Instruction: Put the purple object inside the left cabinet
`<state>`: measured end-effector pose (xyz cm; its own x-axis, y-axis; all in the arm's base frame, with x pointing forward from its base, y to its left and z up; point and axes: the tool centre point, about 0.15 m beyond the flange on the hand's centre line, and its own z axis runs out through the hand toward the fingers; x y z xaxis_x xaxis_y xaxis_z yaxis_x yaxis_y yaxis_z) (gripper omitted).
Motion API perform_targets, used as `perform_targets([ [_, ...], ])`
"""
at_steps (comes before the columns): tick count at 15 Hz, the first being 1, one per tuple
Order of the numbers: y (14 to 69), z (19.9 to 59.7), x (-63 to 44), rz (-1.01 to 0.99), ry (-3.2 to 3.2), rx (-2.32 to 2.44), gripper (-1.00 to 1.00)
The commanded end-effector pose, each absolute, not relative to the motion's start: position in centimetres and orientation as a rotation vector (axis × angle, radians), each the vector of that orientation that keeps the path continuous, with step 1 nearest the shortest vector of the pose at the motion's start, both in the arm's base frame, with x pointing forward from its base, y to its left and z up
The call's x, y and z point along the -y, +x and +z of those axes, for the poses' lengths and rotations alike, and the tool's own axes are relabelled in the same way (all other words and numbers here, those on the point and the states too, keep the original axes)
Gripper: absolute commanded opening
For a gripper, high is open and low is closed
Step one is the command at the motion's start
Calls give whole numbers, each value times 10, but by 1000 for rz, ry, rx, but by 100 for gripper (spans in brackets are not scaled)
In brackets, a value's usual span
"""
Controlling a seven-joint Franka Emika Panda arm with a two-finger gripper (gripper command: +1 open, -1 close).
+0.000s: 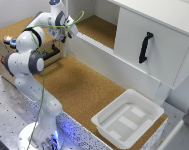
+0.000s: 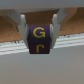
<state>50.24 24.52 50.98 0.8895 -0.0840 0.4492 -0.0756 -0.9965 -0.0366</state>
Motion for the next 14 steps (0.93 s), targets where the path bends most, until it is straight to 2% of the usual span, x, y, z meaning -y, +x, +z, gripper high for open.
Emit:
perform_targets([
  [1,583,508,-256,-582,-3200,-155,-100],
  [7,645,489,-249,-608,-3210,-114,-100],
  [11,667,478,-249,-611,-3210,-99,-100],
  [14,682,474,-254,-712,-3228,-62,-100],
])
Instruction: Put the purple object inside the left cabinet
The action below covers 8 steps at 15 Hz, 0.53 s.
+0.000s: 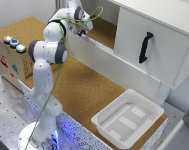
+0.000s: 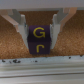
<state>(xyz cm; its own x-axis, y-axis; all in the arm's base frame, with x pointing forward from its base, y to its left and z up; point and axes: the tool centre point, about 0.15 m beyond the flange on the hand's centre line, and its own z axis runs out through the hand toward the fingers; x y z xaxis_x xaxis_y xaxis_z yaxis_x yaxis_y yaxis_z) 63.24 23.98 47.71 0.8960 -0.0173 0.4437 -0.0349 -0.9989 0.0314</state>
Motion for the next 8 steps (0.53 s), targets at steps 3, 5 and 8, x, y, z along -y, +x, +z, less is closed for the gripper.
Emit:
perform_targets([
  [3,696,473,-255,672,2881,64,-100],
  [5,705,471,-256,664,2893,66,-100],
  [8,712,472,-257,665,2904,86,-100],
])
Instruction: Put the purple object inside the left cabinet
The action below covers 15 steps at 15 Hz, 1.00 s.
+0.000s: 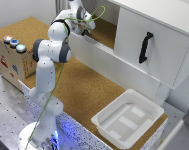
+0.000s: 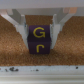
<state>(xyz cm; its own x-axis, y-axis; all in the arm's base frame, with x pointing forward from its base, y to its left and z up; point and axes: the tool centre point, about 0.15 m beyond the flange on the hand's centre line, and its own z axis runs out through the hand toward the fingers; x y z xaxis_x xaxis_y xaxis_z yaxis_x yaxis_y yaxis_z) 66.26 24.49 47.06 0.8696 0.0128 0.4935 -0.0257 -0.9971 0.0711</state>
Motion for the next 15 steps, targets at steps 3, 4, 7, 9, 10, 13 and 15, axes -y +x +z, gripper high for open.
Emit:
perform_targets([
  [3,696,481,-254,698,2927,110,100],
  [4,689,485,-252,717,2932,113,100],
  [7,679,489,-249,725,2938,110,100],
  [9,679,489,-249,725,2938,110,100],
  [10,672,480,-251,802,2967,66,100],
  [13,605,494,-237,836,3000,74,100],
  [15,564,501,-220,844,3014,93,100],
])
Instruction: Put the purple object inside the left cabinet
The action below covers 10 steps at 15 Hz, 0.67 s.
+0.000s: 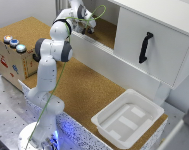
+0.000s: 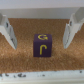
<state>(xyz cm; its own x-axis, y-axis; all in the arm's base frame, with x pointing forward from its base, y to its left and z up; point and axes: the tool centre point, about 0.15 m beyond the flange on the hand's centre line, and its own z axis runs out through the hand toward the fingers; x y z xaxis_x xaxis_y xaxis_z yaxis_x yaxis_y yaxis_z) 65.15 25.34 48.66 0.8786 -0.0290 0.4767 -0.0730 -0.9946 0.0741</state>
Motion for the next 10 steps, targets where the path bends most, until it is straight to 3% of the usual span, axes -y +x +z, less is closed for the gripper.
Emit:
perform_targets([
  [1,549,502,-216,831,3014,97,100],
  [10,402,494,-228,597,3036,-57,100],
])
